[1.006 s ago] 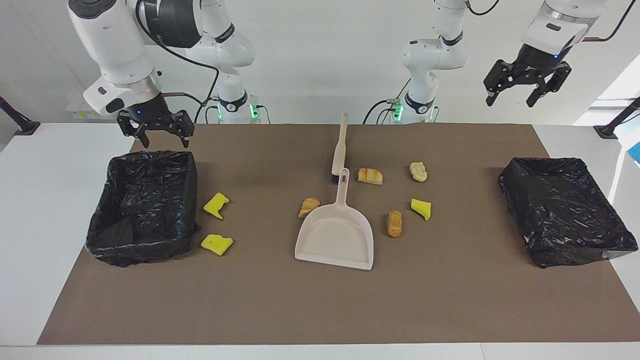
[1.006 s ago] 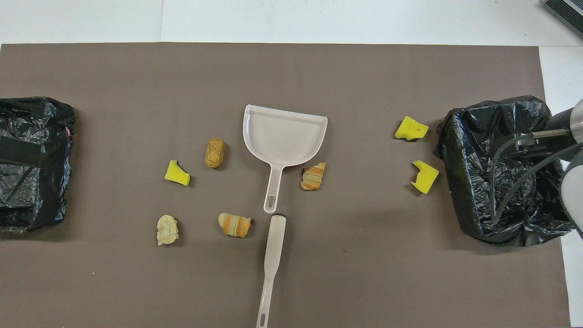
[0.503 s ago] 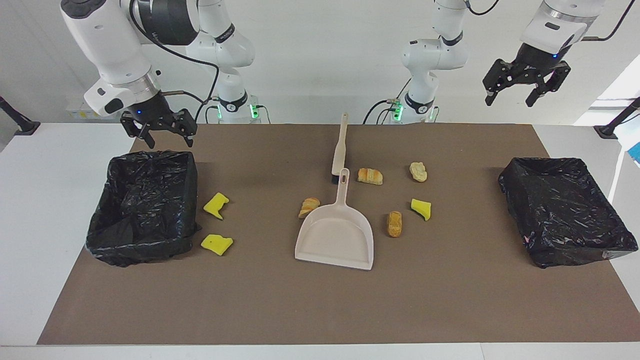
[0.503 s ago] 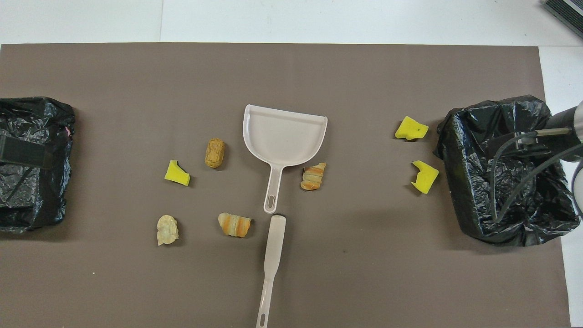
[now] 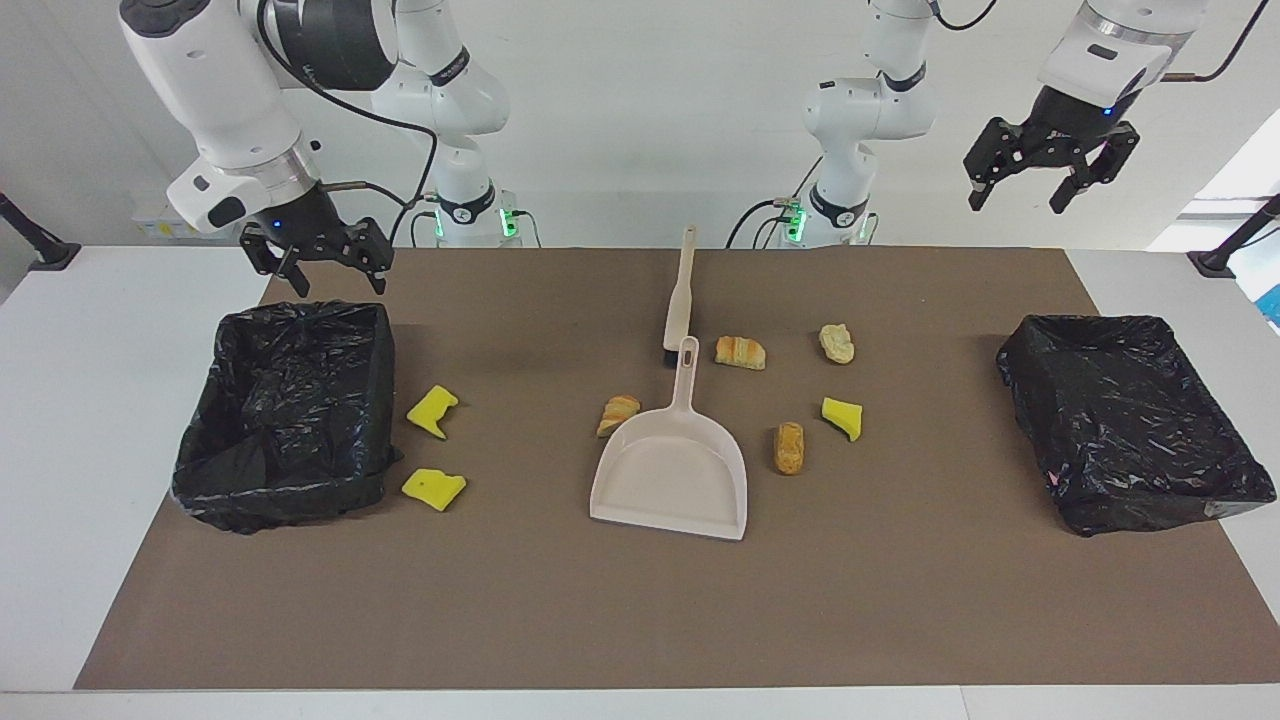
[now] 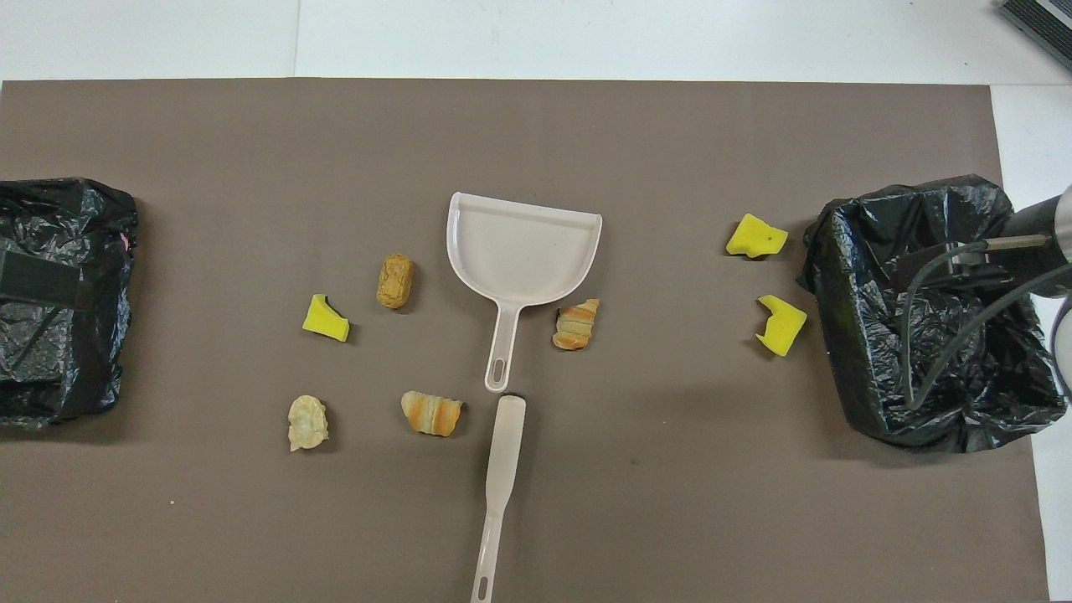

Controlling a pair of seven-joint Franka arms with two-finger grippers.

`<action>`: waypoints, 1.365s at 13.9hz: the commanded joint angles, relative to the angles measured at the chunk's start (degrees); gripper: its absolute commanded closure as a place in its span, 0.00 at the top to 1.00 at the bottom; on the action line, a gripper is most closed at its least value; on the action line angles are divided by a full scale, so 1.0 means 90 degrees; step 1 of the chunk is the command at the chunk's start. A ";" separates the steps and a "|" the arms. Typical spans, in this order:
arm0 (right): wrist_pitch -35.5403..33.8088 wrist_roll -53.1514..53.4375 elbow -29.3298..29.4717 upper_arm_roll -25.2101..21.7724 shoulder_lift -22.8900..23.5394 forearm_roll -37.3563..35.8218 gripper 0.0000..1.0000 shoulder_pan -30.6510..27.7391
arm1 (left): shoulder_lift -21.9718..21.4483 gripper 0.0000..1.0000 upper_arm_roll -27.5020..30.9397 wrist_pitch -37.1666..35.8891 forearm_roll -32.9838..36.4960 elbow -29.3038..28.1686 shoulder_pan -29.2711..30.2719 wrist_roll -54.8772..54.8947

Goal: Sweep and dump trash in bin

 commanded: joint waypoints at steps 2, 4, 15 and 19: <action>0.0004 0.0017 -0.0039 0.0029 -0.0059 0.0145 1.00 -0.0068 | -0.0178 1.00 0.0037 -0.0152 -0.0079 -0.0152 -0.0079 -0.0064; 0.0004 0.0008 -0.0039 0.0019 -0.0059 0.0145 1.00 -0.0068 | -0.0198 1.00 0.0047 -0.0162 -0.0079 -0.0181 -0.0080 -0.0064; -0.0006 -0.0012 -0.0048 0.0019 -0.0068 0.0155 1.00 -0.0077 | -0.0666 1.00 -0.0002 0.0434 -0.0089 -0.1069 -0.0128 0.0053; 0.0004 -0.0002 -0.0048 0.0019 -0.0068 0.0155 1.00 -0.0077 | -0.0706 1.00 -0.0021 0.0454 -0.0099 -0.1138 -0.0177 0.0111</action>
